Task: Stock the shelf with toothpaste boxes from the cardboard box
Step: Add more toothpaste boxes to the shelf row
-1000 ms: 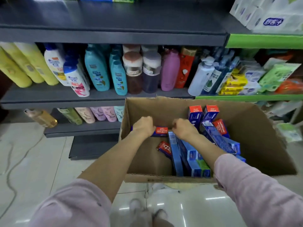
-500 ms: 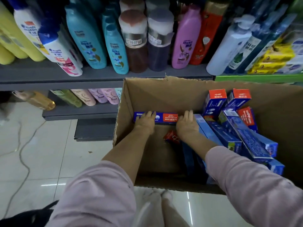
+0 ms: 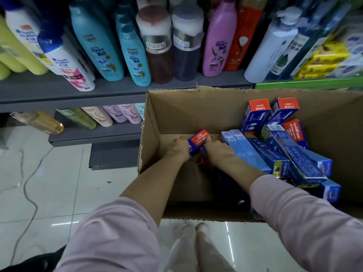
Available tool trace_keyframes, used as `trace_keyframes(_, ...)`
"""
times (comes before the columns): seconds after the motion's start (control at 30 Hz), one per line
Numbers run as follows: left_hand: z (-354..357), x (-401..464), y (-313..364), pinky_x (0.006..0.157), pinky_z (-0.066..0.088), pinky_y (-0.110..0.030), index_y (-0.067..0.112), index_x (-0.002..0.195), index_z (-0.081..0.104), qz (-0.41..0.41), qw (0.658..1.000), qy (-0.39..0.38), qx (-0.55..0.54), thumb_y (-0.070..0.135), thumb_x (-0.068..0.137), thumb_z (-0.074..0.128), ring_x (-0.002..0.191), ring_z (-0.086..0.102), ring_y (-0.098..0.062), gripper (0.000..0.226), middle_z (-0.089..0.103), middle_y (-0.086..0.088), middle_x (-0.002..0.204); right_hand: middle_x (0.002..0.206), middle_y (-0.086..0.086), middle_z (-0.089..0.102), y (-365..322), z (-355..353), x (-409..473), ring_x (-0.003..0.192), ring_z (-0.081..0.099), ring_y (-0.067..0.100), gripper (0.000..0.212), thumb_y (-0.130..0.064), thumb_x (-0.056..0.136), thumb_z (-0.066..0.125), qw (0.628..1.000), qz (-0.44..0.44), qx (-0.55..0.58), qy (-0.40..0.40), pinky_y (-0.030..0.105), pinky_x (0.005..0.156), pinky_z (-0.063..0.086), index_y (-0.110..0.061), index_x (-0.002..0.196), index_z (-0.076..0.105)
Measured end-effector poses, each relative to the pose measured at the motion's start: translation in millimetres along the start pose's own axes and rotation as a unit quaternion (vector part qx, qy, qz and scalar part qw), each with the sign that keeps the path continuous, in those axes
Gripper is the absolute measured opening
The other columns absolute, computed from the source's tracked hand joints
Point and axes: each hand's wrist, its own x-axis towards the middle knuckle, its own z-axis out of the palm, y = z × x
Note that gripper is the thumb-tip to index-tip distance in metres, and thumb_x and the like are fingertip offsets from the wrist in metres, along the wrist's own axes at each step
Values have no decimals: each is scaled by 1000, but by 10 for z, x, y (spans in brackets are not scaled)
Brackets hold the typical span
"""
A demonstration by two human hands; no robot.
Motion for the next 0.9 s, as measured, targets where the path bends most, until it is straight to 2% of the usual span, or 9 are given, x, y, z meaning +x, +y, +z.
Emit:
trace_keyframes(0.13,-210,-267,-42,95,44,-36,8,133,44,-1,1000,9,-24,29,78,74,120,52,-28,67,51,-12,132,119,27,55,108,-186,-185,110,55,42,44,-12,94,47,994,-35,95,36,44,83,44,-3,134,30)
trace_keyframes(0.23,-442,-490,-20,95,47,-38,6,135,38,-4,998,17,-67,33,75,76,118,55,-29,76,51,-12,132,113,26,58,182,-462,-397,103,56,40,54,-19,100,38,965,-34,224,132,39,77,42,-10,148,18)
trace_keyframes(0.33,-676,-803,97,88,52,-38,6,127,37,25,990,32,-135,37,75,74,109,60,-27,71,58,-11,123,128,16,57,218,-770,-597,115,54,34,52,-22,101,36,898,-51,385,206,36,90,42,-19,151,19)
trace_keyframes(0.47,-916,-1127,224,56,46,-26,6,116,39,61,954,59,-287,42,74,69,79,63,-19,63,62,-5,95,140,4,48,148,-1090,-762,124,50,22,46,-21,101,37,807,-99,519,264,38,105,39,-17,147,30)
trace_keyframes(0.53,-1038,-1267,264,63,54,-29,4,113,43,88,918,61,-381,44,67,68,77,66,-21,66,68,-8,93,124,2,56,65,-1269,-831,110,55,19,38,-18,101,37,752,-104,588,280,35,98,44,-14,138,42)
trace_keyframes(0.63,-1283,-1467,282,69,56,-31,7,110,50,116,863,94,-482,33,79,66,74,69,-20,44,71,-9,93,115,13,62,-92,-1550,-906,97,59,21,25,-19,101,39,691,-108,663,267,40,93,46,-10,120,53)
trace_keyframes(0.73,-1561,-1684,255,54,52,-20,11,96,59,156,831,74,-530,28,85,68,58,67,-9,22,72,1,72,112,10,58,-267,-1787,-1043,93,58,18,28,-16,101,38,637,-126,718,251,38,89,46,-10,127,46)
trace_keyframes(0.83,-1836,-1832,189,59,54,-22,15,89,60,189,827,44,-528,29,84,68,59,69,-9,17,74,2,70,134,2,50,-437,-2011,-1127,116,55,22,51,-17,99,40,631,-154,706,283,46,102,44,-27,146,22)
trace_keyframes(0.9,-2040,-1887,132,66,55,-28,14,90,63,209,826,52,-520,23,81,71,63,70,-12,15,74,-1,75,135,6,52,-569,-2191,-1144,111,59,26,56,-18,98,42,625,-183,696,301,53,96,48,-37,146,18)
